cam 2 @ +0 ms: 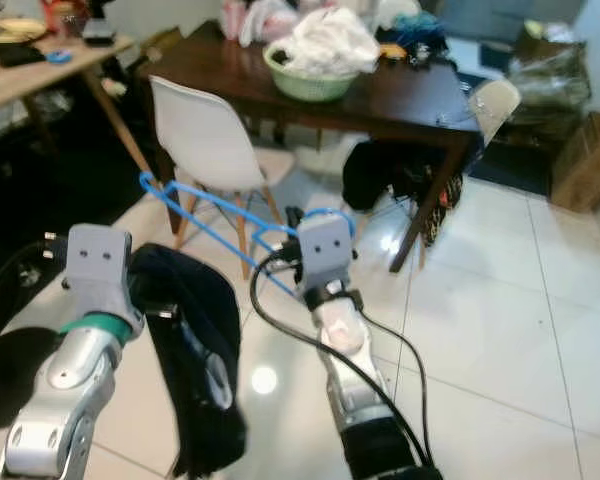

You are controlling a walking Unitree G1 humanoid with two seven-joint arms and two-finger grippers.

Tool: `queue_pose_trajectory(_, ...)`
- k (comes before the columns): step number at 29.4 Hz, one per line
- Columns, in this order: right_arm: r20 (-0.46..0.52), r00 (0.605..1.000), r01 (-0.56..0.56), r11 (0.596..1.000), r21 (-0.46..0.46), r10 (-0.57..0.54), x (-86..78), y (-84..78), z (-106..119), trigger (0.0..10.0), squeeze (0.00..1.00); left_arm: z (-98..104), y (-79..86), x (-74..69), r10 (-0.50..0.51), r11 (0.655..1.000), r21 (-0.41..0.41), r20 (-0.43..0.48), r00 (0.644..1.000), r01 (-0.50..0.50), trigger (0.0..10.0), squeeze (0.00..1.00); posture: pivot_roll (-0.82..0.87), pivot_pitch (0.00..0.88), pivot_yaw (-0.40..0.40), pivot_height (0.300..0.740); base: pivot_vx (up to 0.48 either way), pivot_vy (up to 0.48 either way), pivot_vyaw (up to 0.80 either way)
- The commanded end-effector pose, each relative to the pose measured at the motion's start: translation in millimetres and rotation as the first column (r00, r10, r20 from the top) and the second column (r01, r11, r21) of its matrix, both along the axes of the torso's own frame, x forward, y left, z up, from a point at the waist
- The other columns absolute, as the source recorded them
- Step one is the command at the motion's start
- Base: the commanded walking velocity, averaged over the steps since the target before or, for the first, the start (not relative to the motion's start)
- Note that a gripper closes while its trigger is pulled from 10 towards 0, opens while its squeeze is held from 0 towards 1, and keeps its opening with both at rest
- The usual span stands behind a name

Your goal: Hang hanger

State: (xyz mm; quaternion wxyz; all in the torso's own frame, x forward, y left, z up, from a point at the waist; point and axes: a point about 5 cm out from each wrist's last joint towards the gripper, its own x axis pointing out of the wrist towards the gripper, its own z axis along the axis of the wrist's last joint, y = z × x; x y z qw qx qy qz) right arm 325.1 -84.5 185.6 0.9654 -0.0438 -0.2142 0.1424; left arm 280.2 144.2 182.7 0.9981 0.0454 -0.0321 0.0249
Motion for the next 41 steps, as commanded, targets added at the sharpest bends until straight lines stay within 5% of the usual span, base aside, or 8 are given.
queue_pose_trajectory(1, -0.015, 1.000, 0.027, 1.000, -0.001, -0.027, 0.2, -8.5, -4, 10.0, 0.00, 2, -2.0, -1.2, -0.006, 1.000, -0.001, 0.009, 1.000, 0.006, 10.0, 0.00, -0.02, 0.037, 0.041, 0.740, 0.000, 0.000, -0.80)
queue_pose_trajectory(41, -0.002, 1.000, 0.017, 0.999, 0.030, -0.017, 2.4, -5.1, 4, 10.0, 0.00, 11, 5.0, -0.3, 0.049, 0.997, 0.051, 0.067, 0.997, -0.052, 10.0, 0.00, -0.01, 0.053, 0.041, 0.740, 0.010, 0.000, -0.78)
